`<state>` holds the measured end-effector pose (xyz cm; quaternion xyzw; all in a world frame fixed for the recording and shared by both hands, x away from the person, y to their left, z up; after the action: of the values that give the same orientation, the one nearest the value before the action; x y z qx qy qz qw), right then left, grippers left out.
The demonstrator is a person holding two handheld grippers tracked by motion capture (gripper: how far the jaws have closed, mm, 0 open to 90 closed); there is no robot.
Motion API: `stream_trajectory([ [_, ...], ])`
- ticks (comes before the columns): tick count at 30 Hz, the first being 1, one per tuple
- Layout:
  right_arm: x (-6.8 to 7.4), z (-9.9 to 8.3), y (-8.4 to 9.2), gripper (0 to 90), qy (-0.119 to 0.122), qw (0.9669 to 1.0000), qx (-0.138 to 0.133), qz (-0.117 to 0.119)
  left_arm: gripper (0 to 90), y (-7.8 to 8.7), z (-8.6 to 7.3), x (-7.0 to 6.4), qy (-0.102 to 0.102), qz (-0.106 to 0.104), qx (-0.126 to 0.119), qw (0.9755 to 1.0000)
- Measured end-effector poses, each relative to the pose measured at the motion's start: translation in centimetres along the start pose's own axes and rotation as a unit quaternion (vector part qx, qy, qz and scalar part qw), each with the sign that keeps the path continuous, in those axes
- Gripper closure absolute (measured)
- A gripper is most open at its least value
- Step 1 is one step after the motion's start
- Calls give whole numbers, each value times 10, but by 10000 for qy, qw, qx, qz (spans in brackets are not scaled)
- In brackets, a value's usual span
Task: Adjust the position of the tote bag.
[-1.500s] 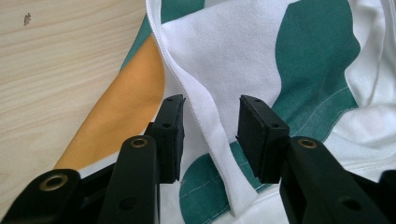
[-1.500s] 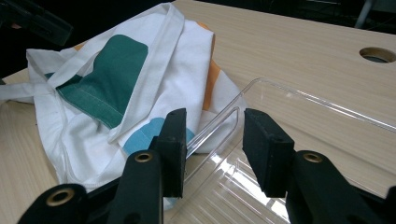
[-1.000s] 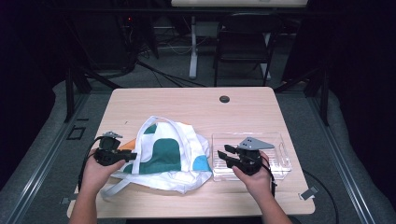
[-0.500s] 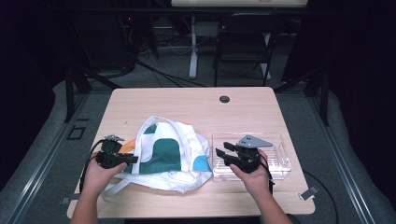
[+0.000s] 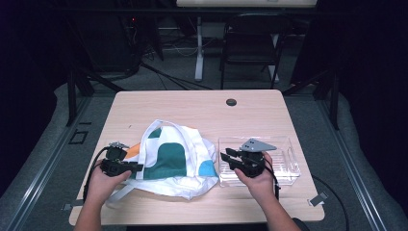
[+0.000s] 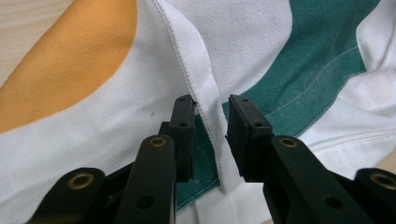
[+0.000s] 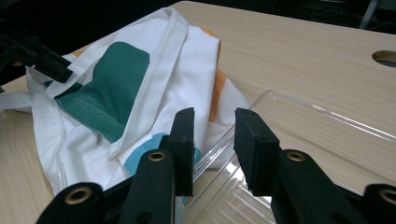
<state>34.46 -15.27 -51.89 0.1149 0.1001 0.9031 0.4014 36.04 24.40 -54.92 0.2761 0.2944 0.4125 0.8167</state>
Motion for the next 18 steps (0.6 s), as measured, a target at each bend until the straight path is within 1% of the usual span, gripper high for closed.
stream_trajectory([
  [4, 2, -1, -2, 691, 8, 10000, 29, 50, 751, 0, -1, 0, -15, -27, 74, 10000],
  [7, 3, -1, -3, 691, 21, 9999, 66, 99, 772, 0, -2, 1, -2, -60, 71, 10000],
  [18, 4, -2, -4, 676, -8, 9999, 28, 114, 778, 0, -4, 1, -15, -168, 156, 9997],
])
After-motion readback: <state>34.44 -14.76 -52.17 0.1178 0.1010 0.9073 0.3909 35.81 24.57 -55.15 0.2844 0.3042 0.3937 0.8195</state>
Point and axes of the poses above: each handheld gripper's, and its own axes: y roughly backward along the jaws, z roughly out of its top, x roughly to its left, the point moved 3 cm from there along -y, roughly forward along the jaws, and after that the axes turned 12 degrees about -x, right-handed, at the moved point
